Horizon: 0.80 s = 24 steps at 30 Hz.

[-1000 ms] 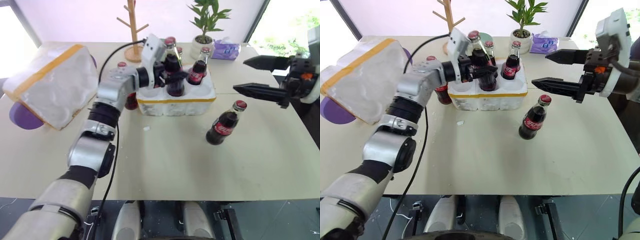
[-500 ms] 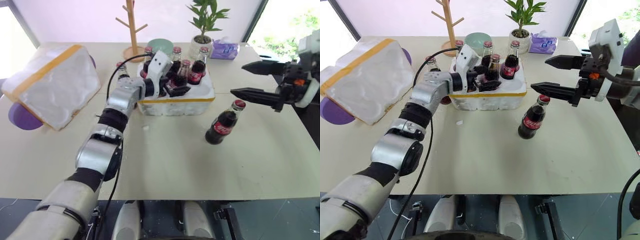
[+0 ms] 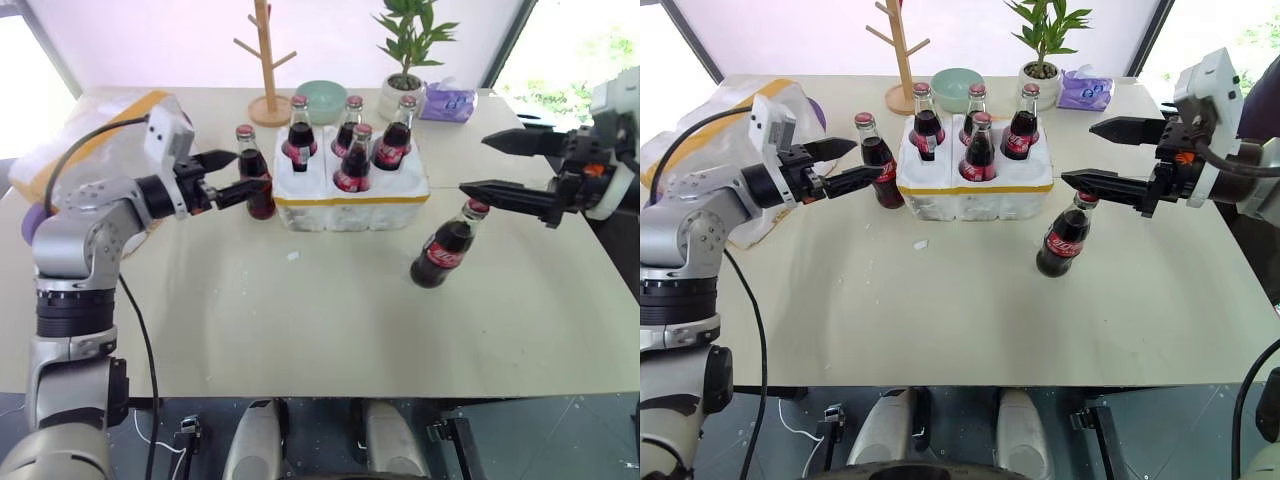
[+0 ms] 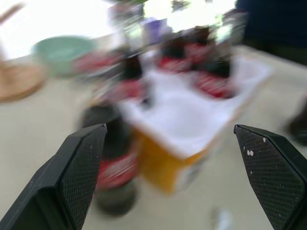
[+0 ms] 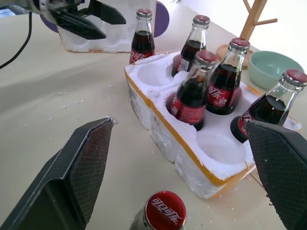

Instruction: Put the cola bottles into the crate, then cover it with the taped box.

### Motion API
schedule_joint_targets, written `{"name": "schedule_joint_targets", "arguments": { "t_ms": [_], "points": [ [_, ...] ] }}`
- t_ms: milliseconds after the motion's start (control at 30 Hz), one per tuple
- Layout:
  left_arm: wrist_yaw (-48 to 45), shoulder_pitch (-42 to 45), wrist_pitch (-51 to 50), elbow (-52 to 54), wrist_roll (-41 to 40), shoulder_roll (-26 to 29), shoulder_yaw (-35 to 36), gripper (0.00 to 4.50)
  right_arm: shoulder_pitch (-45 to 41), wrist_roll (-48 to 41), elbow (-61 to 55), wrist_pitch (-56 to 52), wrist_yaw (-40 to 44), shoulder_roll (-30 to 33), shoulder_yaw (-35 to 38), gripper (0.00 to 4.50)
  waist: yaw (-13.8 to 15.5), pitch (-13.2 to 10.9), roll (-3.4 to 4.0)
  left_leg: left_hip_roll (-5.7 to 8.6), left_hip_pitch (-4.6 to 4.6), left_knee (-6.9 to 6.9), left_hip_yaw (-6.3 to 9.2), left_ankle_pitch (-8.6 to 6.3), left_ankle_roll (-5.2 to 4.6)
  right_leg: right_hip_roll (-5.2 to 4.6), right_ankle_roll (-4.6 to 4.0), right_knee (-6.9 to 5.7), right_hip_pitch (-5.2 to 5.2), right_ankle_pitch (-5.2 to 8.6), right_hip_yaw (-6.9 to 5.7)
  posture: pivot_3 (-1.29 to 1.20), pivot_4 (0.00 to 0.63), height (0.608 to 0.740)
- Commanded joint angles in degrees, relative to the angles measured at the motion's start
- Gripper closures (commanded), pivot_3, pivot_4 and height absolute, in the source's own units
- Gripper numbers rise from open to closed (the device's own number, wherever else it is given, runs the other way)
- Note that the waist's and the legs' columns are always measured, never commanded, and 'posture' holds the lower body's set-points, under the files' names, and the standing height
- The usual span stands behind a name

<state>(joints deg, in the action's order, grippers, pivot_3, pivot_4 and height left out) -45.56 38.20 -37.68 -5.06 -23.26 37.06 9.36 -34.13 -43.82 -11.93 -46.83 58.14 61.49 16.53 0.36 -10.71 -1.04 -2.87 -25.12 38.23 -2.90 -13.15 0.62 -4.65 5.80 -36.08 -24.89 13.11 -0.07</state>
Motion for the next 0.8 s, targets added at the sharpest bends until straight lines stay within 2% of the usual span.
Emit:
{"name": "schedule_joint_targets", "arguments": {
  "t_ms": [33, 167, 500, 767, 800],
  "points": [
    [3.0, 0.0, 5.1, -1.6, 3.3, -1.0, -1.0, 0.05, -1.8, -0.1, -0.2, 1.3, 0.1, -0.1, 0.6, 0.00, 0.3, 0.0, 0.00, 0.00, 0.00, -0.01, 0.00, 0.00, 0.00, 0.01, 0.06, -0.01, -0.01, -0.03, -0.01, 0.00, 0.150, 0.740],
    [1.6, 2.1, 10.0, -7.0, 5.1, -3.6, -3.6, 0.05, -2.5, -0.3, 0.0, 1.1, 0.0, -0.6, 0.4, 0.00, 0.5, 0.0, 0.00, 0.00, -0.04, -0.02, 0.00, 0.00, 0.00, 0.00, 0.13, 0.01, -0.01, -0.07, -0.02, 0.00, 0.150, 0.740],
    [-2.5, 12.9, 23.8, -30.2, 10.9, -7.0, -7.5, 0.05, -3.2, -0.3, -0.2, 0.6, -0.4, -1.8, 0.0, 0.00, 0.3, 0.0, 0.00, 0.00, -0.01, -0.05, 0.00, 0.00, 0.00, 0.03, 0.16, -0.03, -0.04, -0.09, -0.03, 0.00, 0.150, 0.740],
    [-5.2, 19.0, 30.3, -43.8, 12.4, -9.7, -7.2, 0.05, -3.0, -1.3, -1.0, -0.1, -1.9, -2.8, 0.8, 0.00, 0.3, 0.0, -0.01, 0.01, -0.06, -0.03, -0.01, 0.00, 0.00, 0.01, 0.16, -0.01, -0.05, -0.09, -0.03, 0.00, 0.150, 0.740],
    [-5.4, 19.3, 30.6, -44.6, 12.3, -9.8, -7.0, 0.59, -2.9, -1.4, -1.1, -0.1, -1.9, -2.8, 0.8, 0.00, 0.3, 0.0, -0.01, 0.01, -0.06, -0.04, -0.01, 0.00, 0.00, 0.02, 0.16, -0.01, -0.06, -0.09, -0.03, 0.00, 0.150, 0.740]
  ]
}}
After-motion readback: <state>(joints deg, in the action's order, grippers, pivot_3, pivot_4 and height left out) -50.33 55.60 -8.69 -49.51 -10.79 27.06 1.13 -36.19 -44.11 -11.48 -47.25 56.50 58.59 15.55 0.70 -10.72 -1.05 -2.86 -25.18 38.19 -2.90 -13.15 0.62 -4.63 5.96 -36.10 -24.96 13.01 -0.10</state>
